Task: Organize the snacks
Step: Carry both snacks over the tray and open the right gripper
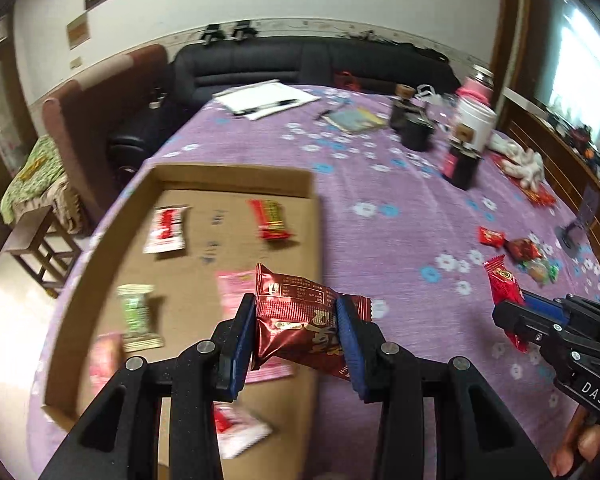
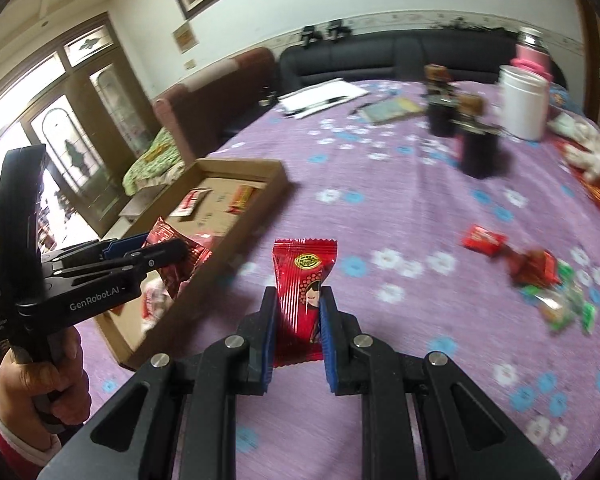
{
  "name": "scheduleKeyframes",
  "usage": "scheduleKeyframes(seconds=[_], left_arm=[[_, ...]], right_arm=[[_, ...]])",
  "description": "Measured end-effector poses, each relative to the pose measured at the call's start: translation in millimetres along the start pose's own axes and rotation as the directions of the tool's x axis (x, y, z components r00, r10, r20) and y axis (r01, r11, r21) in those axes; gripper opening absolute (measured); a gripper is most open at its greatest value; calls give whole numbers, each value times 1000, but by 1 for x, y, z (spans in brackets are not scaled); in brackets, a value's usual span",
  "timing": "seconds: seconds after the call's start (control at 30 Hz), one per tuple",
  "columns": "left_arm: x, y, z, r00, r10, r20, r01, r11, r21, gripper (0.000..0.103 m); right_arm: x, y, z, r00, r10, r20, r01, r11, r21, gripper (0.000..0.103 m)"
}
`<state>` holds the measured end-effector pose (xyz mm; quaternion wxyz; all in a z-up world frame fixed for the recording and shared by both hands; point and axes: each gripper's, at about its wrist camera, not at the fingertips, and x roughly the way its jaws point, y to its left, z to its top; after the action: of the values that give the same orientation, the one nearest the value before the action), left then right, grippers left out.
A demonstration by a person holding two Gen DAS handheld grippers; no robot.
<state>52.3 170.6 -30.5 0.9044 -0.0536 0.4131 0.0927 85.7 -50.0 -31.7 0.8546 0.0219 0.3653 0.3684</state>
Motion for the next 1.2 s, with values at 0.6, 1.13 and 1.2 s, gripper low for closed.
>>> scheduleKeyframes(seconds=[0.6,1.13,1.2], left_arm=[[11,98,-18,997,52,-56,-60,986,-154,43],[29,108,-21,994,49,-98,-64,985,-159,43],[32,109,-22,993,47,-105,-63,985,-160,43]], right_arm=[[101,93,56,989,118,-88,-128,986,-108,19],[175,110,85,984,76,-161,-99,986,-136,19],[179,109,85,984,70,-165,-93,986,-136,19]])
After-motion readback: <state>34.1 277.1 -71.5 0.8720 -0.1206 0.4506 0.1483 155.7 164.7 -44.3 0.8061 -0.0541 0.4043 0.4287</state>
